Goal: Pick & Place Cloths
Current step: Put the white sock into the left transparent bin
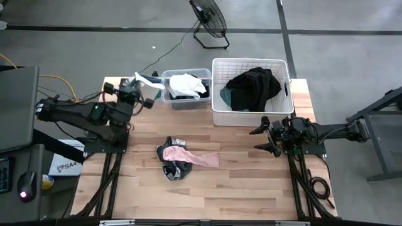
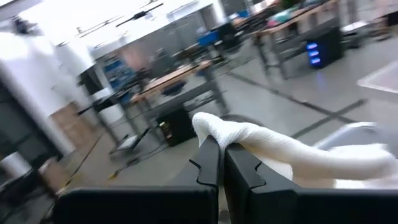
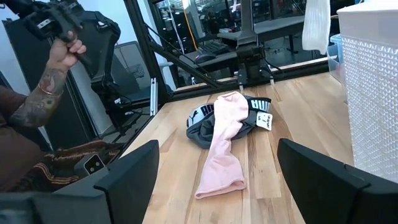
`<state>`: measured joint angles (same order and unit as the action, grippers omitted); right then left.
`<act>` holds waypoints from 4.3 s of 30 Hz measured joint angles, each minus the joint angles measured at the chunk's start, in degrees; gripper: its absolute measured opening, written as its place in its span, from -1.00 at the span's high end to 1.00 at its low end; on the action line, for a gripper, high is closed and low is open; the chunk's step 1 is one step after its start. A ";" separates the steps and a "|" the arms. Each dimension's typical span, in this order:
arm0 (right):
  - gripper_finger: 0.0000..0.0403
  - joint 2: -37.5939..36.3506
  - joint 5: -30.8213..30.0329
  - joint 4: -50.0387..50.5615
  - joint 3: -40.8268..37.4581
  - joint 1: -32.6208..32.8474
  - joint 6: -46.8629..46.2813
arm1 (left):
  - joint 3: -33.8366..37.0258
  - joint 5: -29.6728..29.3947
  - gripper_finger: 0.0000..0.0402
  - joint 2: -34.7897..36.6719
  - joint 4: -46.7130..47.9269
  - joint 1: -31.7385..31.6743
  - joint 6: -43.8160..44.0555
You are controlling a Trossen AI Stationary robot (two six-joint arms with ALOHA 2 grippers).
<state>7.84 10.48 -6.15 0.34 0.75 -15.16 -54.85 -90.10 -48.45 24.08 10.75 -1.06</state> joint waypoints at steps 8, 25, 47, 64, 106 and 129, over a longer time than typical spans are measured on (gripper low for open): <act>-0.58 -0.01 -0.01 0.01 -0.01 -0.01 0.00 | 0.11 1.36 1.00 0.82 3.29 -11.31 0.17; -0.58 -0.01 -0.02 0.01 -0.01 -0.01 0.00 | 0.17 15.66 1.00 -3.87 13.34 -28.63 13.38; -0.58 0.00 0.00 0.00 0.00 -0.01 0.00 | 0.17 23.06 1.00 -8.89 -1.78 -41.49 2.09; -0.58 0.00 0.00 0.02 -0.01 -0.01 0.00 | -4.71 14.53 1.00 -8.42 -0.36 -41.49 -4.70; -0.58 -0.01 -0.02 0.02 0.00 0.00 0.00 | 6.60 58.98 1.00 -26.52 14.27 -60.02 28.45; -0.58 0.00 -0.02 0.00 0.00 -0.02 0.00 | 7.45 65.85 1.00 -41.35 3.61 -62.56 25.26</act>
<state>7.84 10.46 -6.15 0.34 0.73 -15.16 -47.40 -24.25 -89.80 27.69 -51.81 24.21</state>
